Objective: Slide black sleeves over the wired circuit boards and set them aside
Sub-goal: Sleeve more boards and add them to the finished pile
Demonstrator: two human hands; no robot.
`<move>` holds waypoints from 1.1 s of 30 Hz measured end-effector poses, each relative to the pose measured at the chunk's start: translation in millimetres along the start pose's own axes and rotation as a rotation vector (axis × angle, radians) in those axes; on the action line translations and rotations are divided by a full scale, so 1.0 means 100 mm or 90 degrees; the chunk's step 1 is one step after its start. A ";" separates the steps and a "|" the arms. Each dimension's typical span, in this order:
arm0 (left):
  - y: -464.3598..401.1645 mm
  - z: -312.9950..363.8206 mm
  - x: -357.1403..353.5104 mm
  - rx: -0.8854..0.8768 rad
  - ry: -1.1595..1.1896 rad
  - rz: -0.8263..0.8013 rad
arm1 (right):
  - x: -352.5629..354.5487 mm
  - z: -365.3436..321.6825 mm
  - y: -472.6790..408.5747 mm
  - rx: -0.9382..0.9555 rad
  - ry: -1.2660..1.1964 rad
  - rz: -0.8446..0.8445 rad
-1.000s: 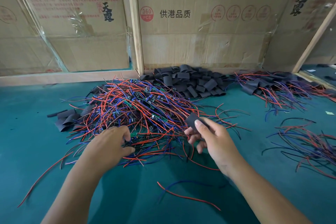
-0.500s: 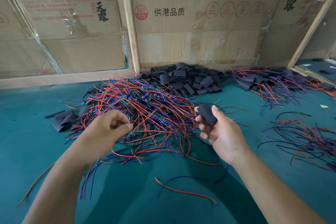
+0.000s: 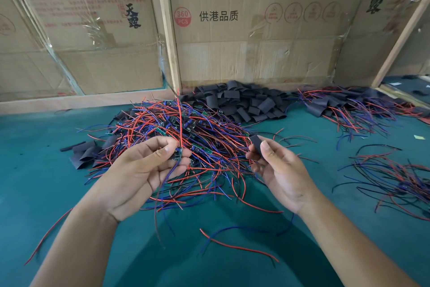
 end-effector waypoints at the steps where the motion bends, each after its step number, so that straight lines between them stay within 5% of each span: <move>1: 0.00 0.00 -0.01 -0.001 0.018 -0.002 | -0.01 0.01 0.00 0.000 0.001 -0.006; 5: -0.04 -0.05 -0.05 -0.016 0.079 -0.003 | -0.02 0.06 0.02 0.010 0.063 -0.040; 10: -0.10 -0.16 -0.08 -0.028 0.108 0.022 | -0.01 0.10 0.06 0.149 0.602 -0.089; 15: -0.18 -0.26 -0.08 -0.083 0.192 0.111 | -0.09 0.08 0.13 0.216 0.807 -0.141; 22: -0.19 -0.24 -0.02 -0.124 0.311 0.145 | -0.11 0.00 0.19 0.229 0.874 -0.171; 33: -0.13 -0.09 -0.01 -0.263 0.253 0.181 | -0.18 -0.13 0.30 0.269 0.859 -0.171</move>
Point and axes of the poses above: each hand's wrist, its own y-axis away from the middle knuckle, its own x-axis out of the back of the hand, z = x × y, the point moved 3 cm from there along -y, towards the middle knuckle, and after that the axes turned 15 degrees about y, right-handed, at the moved point
